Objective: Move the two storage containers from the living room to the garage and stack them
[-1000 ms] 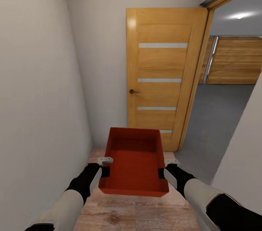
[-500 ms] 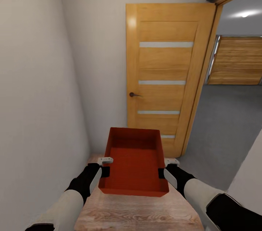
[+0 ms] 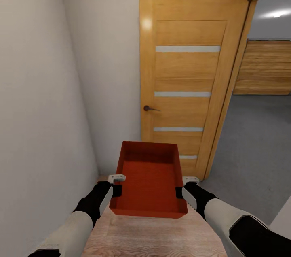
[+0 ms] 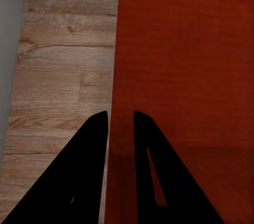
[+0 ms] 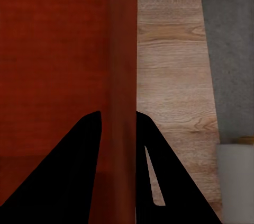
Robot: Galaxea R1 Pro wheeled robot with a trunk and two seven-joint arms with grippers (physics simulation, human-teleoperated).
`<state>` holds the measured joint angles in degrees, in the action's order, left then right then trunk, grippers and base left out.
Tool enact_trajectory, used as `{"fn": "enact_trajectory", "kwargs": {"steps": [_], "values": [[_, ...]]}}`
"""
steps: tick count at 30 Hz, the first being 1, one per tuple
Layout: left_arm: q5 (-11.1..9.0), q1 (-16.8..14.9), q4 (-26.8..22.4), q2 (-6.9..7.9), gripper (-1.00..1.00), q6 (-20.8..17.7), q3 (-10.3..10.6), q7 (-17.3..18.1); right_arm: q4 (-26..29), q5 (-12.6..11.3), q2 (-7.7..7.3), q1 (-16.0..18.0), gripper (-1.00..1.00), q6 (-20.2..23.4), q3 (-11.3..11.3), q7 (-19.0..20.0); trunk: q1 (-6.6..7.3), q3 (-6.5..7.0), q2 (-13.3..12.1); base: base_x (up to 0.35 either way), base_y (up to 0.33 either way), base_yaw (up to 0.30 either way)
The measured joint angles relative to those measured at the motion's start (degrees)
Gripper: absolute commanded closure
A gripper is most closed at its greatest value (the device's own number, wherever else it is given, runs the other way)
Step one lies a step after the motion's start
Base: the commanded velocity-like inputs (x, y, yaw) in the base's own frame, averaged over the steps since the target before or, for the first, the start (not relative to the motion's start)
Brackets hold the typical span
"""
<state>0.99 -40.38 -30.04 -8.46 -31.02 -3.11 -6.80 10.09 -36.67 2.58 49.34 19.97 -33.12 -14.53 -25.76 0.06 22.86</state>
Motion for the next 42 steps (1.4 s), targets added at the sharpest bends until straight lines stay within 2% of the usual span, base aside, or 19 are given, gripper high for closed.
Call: {"fn": "enact_trajectory", "kwargs": {"steps": [22, 42], "values": [[-0.08, -0.01, 0.1, 0.0, 1.0, 0.11, 0.07, -0.02, 0.02, 0.12, -0.02, 0.0, 1.0, 0.02, 0.05, 0.01, 0.0, 0.0, 0.0, 0.002, 0.0, -0.008], [-0.25, -0.02, 0.1, 0.06, 1.0, 0.08, 0.19, -0.06, 0.07, 0.28, 0.0, -0.02, 1.0, 0.1, 0.21, -0.01, 0.02, 0.0, 0.02, 0.031, 0.03, -0.269]]}}
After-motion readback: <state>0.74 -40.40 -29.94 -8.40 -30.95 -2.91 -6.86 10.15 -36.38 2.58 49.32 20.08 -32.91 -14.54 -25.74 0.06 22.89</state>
